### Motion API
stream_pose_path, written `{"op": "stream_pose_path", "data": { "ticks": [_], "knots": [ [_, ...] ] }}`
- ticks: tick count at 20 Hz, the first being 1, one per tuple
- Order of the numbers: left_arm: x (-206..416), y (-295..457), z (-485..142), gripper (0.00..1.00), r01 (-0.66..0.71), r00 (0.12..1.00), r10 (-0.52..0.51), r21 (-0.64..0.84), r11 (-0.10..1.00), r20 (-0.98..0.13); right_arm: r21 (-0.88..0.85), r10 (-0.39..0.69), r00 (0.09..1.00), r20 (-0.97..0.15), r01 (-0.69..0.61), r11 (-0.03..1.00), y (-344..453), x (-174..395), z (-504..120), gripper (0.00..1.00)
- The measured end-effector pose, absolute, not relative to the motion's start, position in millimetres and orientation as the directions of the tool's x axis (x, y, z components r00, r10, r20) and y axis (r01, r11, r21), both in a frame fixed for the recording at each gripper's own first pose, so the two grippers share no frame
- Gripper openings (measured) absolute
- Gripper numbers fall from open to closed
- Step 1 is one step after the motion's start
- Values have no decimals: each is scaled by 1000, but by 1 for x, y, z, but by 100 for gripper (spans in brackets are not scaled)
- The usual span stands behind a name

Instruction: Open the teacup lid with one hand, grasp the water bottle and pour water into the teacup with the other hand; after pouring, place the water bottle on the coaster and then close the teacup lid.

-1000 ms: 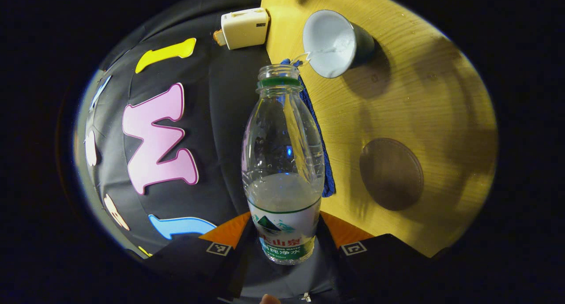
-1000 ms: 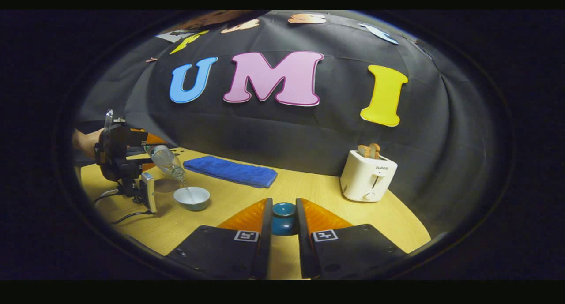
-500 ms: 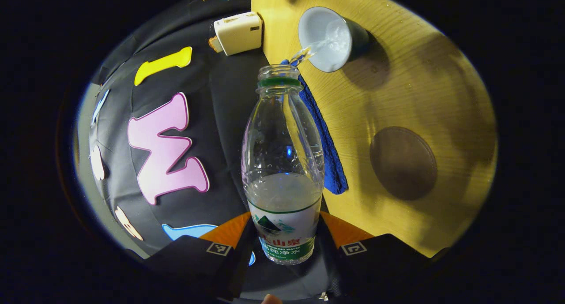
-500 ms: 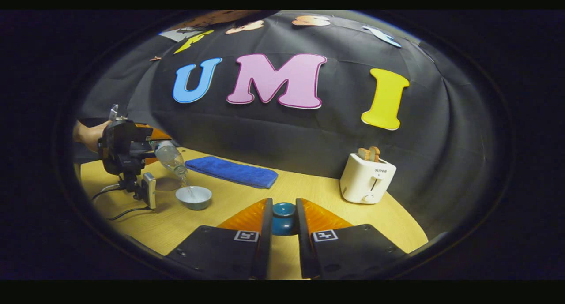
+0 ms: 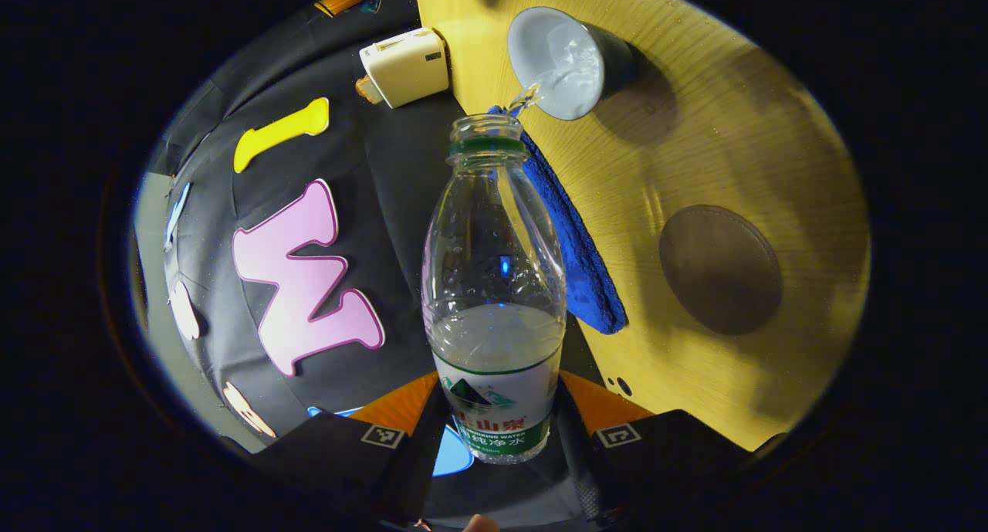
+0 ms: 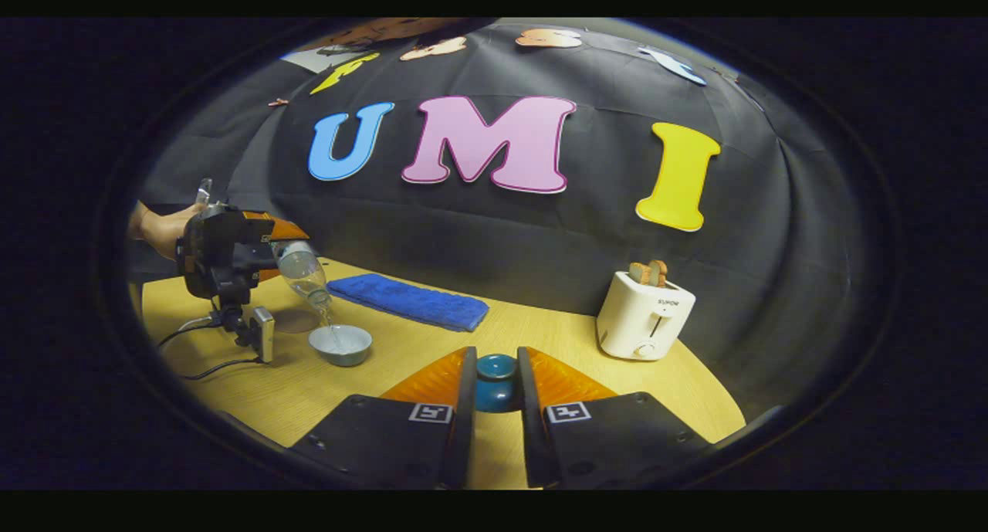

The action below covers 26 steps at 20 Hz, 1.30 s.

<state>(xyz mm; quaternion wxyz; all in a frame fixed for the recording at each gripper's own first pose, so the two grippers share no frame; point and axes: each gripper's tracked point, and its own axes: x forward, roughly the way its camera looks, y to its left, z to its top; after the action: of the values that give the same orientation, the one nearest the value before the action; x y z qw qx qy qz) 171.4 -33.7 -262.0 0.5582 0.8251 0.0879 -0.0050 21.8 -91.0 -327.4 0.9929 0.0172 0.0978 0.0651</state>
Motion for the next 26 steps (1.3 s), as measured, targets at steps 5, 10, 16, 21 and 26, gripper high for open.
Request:
{"op": "stream_pose_path", "data": {
  "ticks": [5,10,16,21,26],
  "knots": [
    [174,-38,-255,75,150,985,138,900,-409,-101,41,137,974,-183,-131,990,-93,23,-329,29],
    [176,-43,-249,75,146,986,141,876,-460,-90,33,140,977,-161,-137,990,-92,24,-328,29],
    [178,-55,-236,75,115,991,121,854,-508,-61,62,152,977,-146,-145,988,-92,25,-331,29],
    [183,-62,-230,75,105,993,105,826,-554,-56,79,168,976,-138,-158,984,-92,24,-332,34],
    [184,-66,-227,75,101,994,90,784,-613,-57,82,169,978,-123,-159,984,-95,27,-331,29]
  ]
}}
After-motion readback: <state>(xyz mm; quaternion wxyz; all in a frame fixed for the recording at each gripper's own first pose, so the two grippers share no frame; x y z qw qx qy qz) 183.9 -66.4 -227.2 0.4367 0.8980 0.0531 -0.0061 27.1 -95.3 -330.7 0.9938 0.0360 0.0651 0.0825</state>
